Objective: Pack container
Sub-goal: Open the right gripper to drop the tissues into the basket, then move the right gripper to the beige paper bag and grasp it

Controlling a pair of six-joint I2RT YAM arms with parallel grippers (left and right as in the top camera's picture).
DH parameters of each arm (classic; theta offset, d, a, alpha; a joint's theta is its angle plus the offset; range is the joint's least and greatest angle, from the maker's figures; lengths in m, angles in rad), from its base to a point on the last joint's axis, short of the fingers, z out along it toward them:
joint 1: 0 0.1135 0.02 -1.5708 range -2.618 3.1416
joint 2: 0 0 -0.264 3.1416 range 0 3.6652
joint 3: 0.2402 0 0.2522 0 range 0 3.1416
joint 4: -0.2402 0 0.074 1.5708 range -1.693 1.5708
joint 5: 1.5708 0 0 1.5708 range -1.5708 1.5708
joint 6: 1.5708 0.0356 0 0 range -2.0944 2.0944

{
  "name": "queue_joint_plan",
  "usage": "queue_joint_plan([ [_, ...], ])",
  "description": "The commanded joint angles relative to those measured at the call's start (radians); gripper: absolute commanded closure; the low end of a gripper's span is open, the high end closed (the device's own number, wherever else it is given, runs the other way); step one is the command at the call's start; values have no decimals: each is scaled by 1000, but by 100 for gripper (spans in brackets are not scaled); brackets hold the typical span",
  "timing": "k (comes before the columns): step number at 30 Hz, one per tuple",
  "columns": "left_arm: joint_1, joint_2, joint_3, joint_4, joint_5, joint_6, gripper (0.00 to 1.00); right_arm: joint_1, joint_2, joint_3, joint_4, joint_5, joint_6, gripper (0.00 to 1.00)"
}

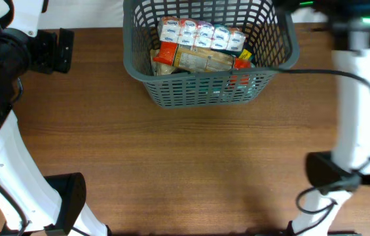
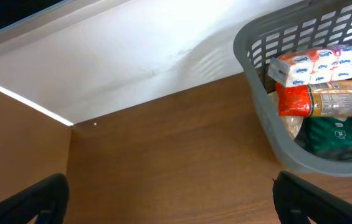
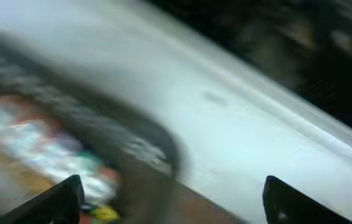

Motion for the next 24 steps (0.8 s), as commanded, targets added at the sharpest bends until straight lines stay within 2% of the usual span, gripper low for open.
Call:
queue_joint_plan([
  [1,5,0,4,0,-7,-10,1,-178,-45,5,-3,19,173,13],
  [4,5,0,4,0,-7,-10,1,-414,-49,-43,-4,32,349,14],
  [5,5,0,4,0,-7,-10,1,-450,-49,-71,-6,32,371,14],
  [9,5,0,4,0,-7,-10,1,-594,-46,-369,-2,32,428,15],
  [12,5,0,4,0,-7,-10,1,-637,-45,-583,64,38,360,15],
  [16,5,0,4,0,-7,-10,1,-660,-40,-845,210,111,243,10],
  [20,5,0,4,0,-7,-10,1,-665,-18,-992,321,167,231,9],
  [24,5,0,4,0,-7,-10,1,-666,11,-1072,385,288,135,10],
])
